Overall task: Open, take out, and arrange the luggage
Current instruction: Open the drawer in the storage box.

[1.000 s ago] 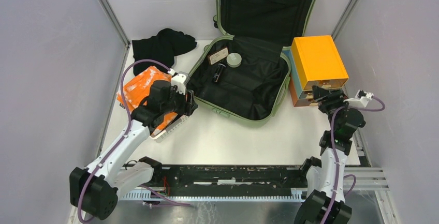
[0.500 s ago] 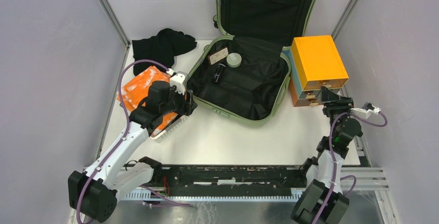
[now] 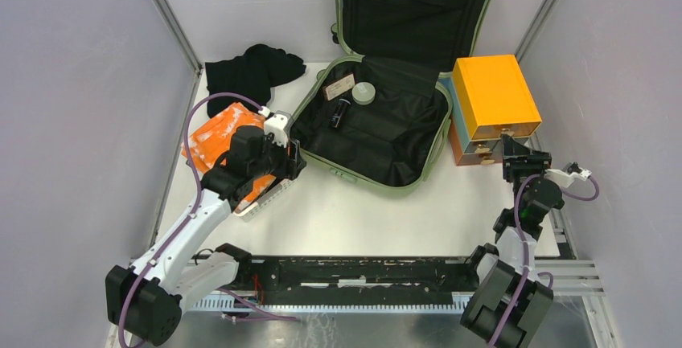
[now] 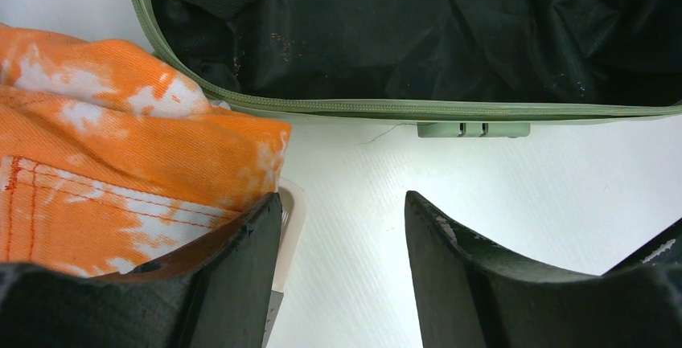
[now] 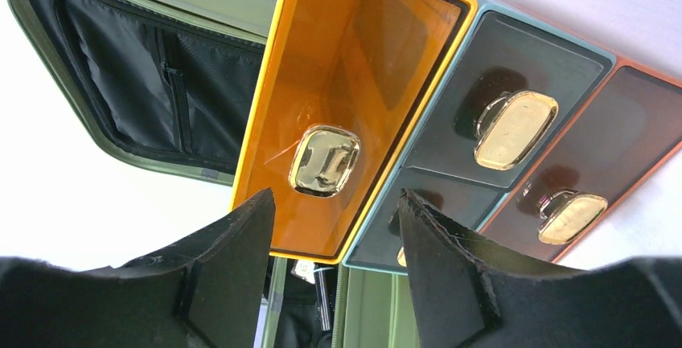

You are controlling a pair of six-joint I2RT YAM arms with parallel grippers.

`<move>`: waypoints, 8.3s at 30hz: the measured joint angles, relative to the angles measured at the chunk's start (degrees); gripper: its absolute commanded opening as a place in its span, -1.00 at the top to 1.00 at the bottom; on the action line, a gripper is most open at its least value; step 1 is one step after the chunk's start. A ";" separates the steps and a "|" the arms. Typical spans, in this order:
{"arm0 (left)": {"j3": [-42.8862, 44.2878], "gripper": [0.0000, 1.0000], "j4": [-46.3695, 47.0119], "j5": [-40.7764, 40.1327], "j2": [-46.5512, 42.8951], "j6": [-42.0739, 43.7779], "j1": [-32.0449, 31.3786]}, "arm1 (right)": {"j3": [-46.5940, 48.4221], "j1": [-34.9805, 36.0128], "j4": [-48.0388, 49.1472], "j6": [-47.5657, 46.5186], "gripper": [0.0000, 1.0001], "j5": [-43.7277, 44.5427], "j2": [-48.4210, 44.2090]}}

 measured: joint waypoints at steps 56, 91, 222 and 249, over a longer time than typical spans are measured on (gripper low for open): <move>0.00 -0.29 -0.02 -0.61 0.02 0.02 0.00 | -1.57 0.46 21.14 8.33 -0.04 0.61 14.67; 0.00 -0.29 -0.04 -1.44 0.24 0.04 0.00 | -3.28 1.18 33.48 11.41 0.36 1.60 22.56; 15.65 -0.35 3.89 15.56 11.72 -13.18 0.00 | 58.58 21.03 -58.86 -65.83 0.58 1.27 7.41; 12.28 -0.32 3.06 9.09 16.00 -7.08 0.00 | 65.05 27.82 -86.60 -82.27 0.88 21.05 17.20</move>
